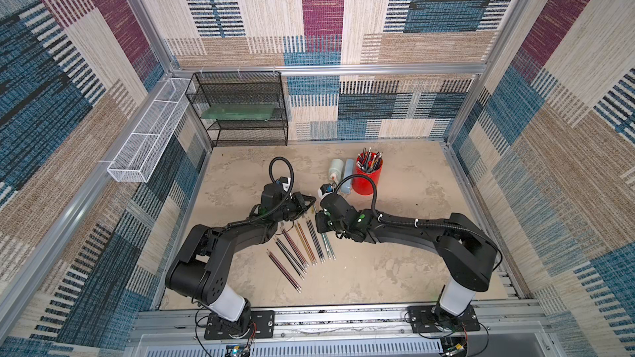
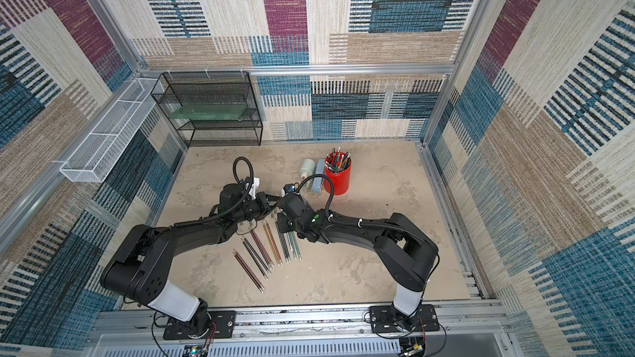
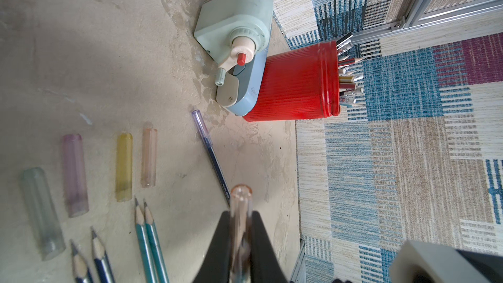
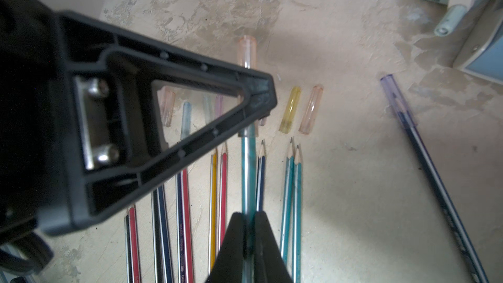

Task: Remove the protective cover of the pencils
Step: Remove the protective sleeve from the pencil, then place the pencil at the center of the board.

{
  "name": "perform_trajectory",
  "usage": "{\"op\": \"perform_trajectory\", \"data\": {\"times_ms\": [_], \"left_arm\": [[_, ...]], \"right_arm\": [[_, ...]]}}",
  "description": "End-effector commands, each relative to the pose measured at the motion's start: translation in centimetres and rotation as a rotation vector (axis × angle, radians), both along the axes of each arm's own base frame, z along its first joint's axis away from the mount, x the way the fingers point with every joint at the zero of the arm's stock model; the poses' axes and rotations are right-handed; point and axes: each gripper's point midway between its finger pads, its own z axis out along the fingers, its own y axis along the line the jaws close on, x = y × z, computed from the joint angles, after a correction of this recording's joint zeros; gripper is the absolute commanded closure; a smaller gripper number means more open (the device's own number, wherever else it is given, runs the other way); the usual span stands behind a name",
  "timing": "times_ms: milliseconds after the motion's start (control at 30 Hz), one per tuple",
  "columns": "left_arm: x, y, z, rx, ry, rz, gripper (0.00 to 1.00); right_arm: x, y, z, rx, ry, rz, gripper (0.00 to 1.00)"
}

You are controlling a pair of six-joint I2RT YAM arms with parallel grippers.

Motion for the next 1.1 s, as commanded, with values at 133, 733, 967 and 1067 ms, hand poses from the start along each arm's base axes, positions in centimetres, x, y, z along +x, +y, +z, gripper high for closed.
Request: {"op": "perform_trajectory", "data": {"times_ms": [133, 733, 967, 1067], "left_arm": [[0.0, -0.2, 1.3, 0.002, -0.047, -0.018, 0.96], [0.1, 0.2, 0.9, 0.031, -0.044, 0.0, 0.98], [0.2, 0.5, 0.6, 0.059, -0.031, 0.008, 0.99], [0.2, 0.7, 0.4, 0.084, -0.021, 0.015, 0.99]], "right_arm": [[-1.0, -0.1, 0.5, 0.014, -0.006, 0.014, 0.98], [-3.9, -2.1, -1.1, 0.007, 0.017, 0.022, 1.0], [-3.7, -3.7, -0.9, 0.013, 0.004, -0.016, 1.0], [-3.4, -4.6, -1.3, 0.013, 0.008, -0.035, 0.99]]}}
